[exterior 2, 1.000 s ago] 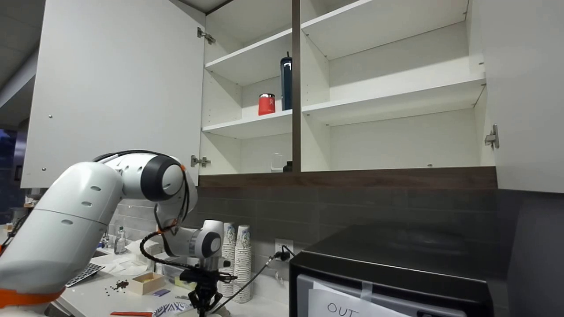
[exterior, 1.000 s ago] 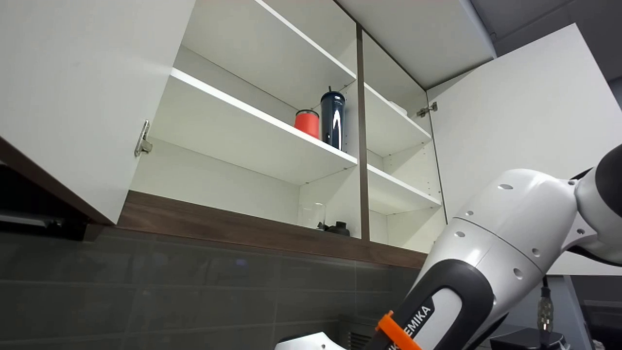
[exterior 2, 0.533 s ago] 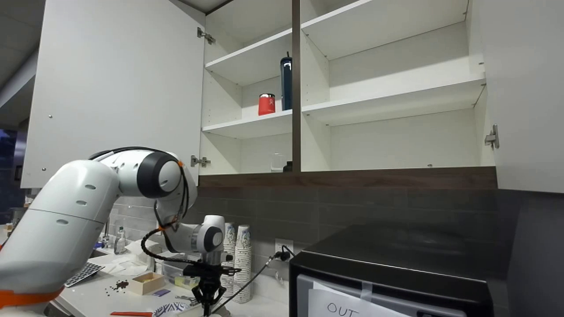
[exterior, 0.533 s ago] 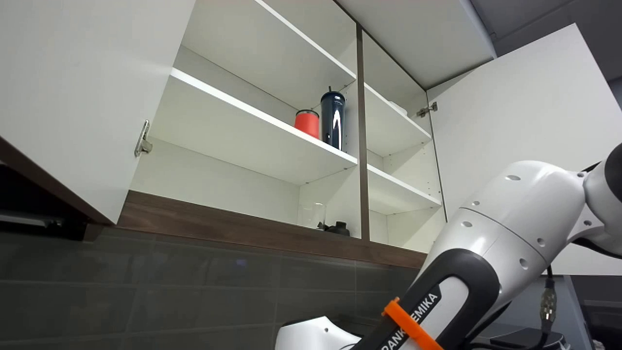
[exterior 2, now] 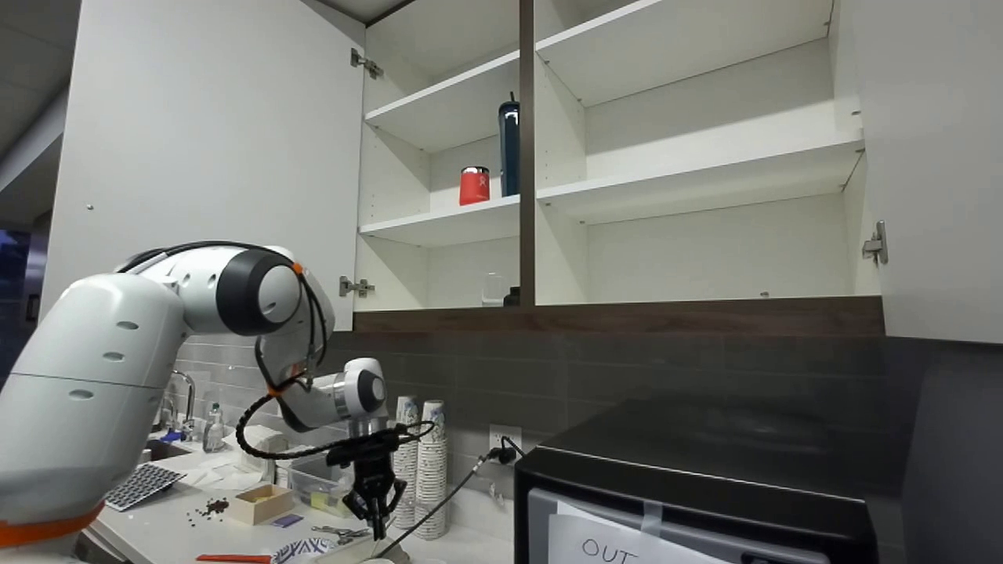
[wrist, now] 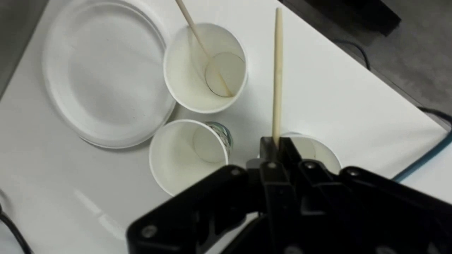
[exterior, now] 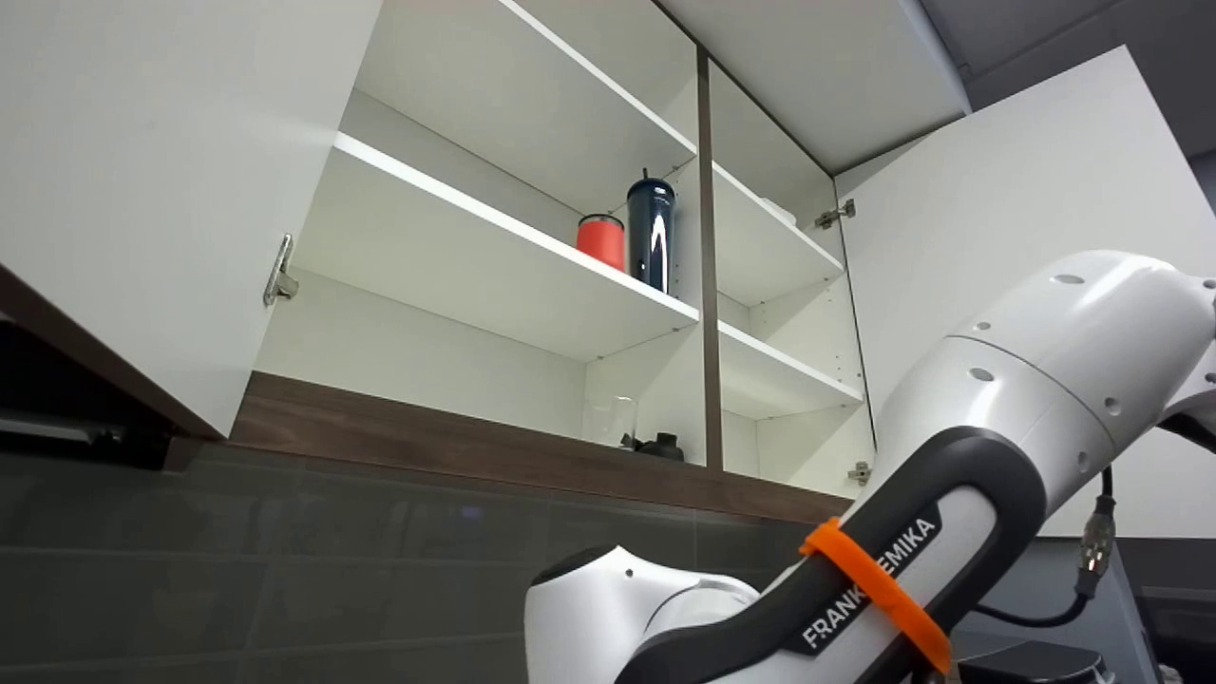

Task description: Put two straws inside the coffee cup then put the cup inside the open upper cabinet.

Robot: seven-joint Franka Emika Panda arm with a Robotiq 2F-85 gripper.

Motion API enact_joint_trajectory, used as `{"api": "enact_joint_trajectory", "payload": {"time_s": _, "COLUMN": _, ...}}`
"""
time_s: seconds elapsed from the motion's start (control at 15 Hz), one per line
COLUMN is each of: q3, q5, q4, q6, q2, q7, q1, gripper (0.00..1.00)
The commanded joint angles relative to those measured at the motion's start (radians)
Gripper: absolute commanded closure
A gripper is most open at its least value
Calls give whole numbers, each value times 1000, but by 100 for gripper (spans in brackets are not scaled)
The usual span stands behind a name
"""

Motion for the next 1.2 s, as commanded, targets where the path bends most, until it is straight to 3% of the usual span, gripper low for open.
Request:
{"api": "enact_joint_trajectory", "payload": {"time_s": 0.0, "q3": 2, "q5": -128, "q4": 3, "q6": -164, "q2": -28, "q7": -11, "q1": 30, "gripper": 98}}
{"api": "enact_joint_trajectory", "payload": {"time_s": 0.47, "q3": 56, "q5": -252, "q4": 47, "q6": -425, "q2": 23, "q7": -164, "q1": 62, "gripper": 98}}
{"api": "enact_joint_trajectory", "payload": {"time_s": 0.87, "q3": 96, "q5": -356, "q4": 107, "q6": -517, "q2": 117, "q7": -352, "q1": 88, "gripper": 98}}
{"api": "enact_joint_trajectory", "payload": {"time_s": 1.13, "q3": 106, "q5": -439, "q4": 145, "q6": -508, "q2": 182, "q7": -399, "q1": 104, "gripper": 98}}
